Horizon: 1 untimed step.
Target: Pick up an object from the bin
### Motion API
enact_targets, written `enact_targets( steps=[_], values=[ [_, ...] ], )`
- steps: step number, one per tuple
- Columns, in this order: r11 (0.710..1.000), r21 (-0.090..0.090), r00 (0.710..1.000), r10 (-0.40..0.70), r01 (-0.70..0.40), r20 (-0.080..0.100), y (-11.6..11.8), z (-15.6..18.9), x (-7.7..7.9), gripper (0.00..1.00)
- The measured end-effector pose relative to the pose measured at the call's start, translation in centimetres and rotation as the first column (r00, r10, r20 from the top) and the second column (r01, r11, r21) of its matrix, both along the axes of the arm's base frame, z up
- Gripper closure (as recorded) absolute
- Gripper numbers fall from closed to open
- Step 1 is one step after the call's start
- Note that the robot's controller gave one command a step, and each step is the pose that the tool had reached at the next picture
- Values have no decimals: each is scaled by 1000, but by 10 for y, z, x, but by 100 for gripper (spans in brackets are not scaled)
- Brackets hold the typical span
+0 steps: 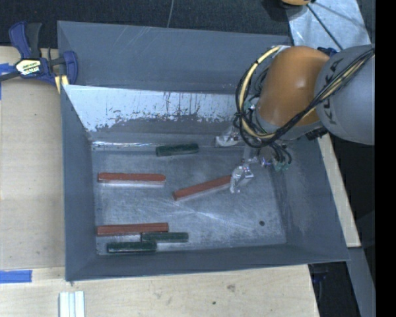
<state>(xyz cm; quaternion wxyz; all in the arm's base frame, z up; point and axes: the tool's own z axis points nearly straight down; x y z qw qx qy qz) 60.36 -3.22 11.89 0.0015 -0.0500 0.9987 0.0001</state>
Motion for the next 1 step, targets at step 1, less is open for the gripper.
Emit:
enact_targets(
  steps=[1],
  values=[
    [999, 0, 999, -43, 43, 2, 19, -40, 4, 0]
  ],
)
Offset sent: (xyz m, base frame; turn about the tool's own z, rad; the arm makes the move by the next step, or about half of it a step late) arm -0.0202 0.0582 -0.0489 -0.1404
